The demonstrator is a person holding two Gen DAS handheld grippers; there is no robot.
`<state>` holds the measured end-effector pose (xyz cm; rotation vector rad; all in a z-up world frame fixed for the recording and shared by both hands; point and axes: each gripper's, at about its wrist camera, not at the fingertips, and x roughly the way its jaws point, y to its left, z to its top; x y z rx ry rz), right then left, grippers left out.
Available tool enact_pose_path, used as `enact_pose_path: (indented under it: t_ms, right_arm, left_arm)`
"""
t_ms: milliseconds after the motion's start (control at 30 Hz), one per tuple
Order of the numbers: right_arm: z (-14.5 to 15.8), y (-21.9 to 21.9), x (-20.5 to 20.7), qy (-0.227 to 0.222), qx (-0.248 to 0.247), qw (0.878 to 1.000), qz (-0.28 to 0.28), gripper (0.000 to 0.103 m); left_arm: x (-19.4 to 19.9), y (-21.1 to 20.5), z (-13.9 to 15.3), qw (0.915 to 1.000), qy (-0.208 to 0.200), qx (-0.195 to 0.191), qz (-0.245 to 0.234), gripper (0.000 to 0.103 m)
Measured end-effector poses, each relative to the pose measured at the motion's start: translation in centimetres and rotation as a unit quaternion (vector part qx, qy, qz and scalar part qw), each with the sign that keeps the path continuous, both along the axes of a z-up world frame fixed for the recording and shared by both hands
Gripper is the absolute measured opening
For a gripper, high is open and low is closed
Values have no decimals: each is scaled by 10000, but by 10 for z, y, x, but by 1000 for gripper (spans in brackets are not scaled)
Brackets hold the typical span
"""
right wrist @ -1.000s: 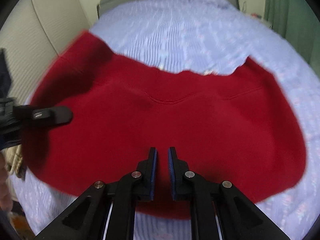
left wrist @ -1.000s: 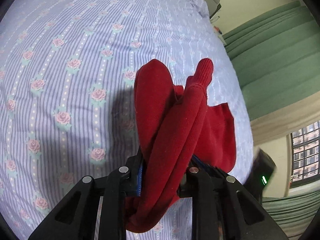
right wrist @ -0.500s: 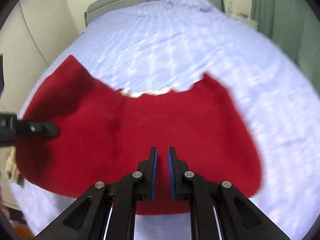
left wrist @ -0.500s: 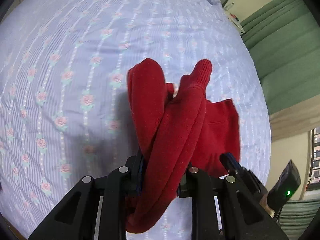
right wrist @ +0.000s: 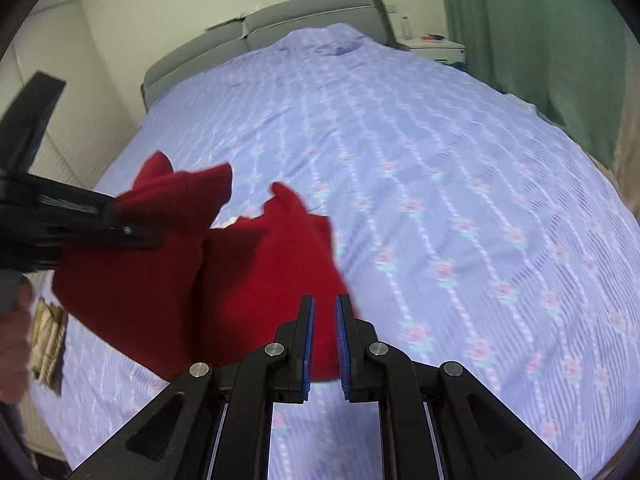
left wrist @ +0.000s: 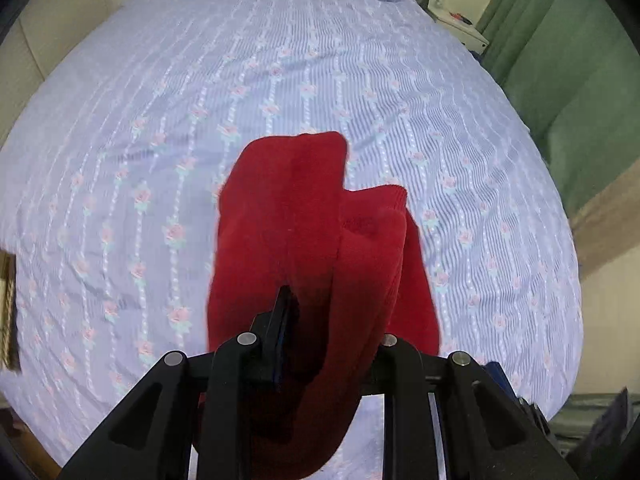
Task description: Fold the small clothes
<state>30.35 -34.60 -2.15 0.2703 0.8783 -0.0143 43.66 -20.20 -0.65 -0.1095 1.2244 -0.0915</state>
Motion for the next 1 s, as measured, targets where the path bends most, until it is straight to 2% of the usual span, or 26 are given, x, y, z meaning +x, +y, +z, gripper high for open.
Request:
enact_pose_path:
  t_ms: [167,300,467,500,533,633,700,800,867,900,933,1000]
  right_arm:
    - [-10,-30,-17,-43,12,9998,-190,13]
    - [-24,-46,-25,29,-43,9995,-299,13]
    - [-42,-67,-31,141,107,9989,-440,13]
    - [-44,-69,-31,157,115,9988,-442,13]
    - [-47,-70,-30,172,111,9988,-439,13]
    - [-51,-70,-33,181,151,9989,-411,13]
    - [-50,-70,-35,168,198,9989,-401,12]
    - [-48,-72,-36,146,152,9989,-424,13]
    - [-44,-71,-36,141,112,9988,-456,14]
    - [-43,-72,-36,142,103,9987,-473,16]
    - [-41,-72,-37,123,99,9986,-497,19]
    - [-35,-71,-41,45,113,9985,-532,35]
  left_arm:
    - [-11,-53,-23,9981,-19,536,-315,24]
    - [-14,-77,-43,9963,28,743,-437,25]
    - [-20,-90,-62,9948,-196,862,-501,29]
    - [-21,-90,-63,9953,-247,793,-496,33]
    - [-22,-89,-63,9961,-289,668,-500,45]
    - [-24,-91,-59,9970,-317,78,-700,69]
    - [-24,-92,-55,9961,-305,-103,-819,71]
    - [-18,-83,-50,9930,-73,-743,-916,78]
    - [-15,-77,-44,9902,-18,-1042,-929,79]
    - [-14,-73,-39,9886,-23,-1199,-910,79]
    - [-13,-66,-32,9843,-22,-1540,-865,78]
    - [-12,-57,-18,9747,-5,-2066,-854,79]
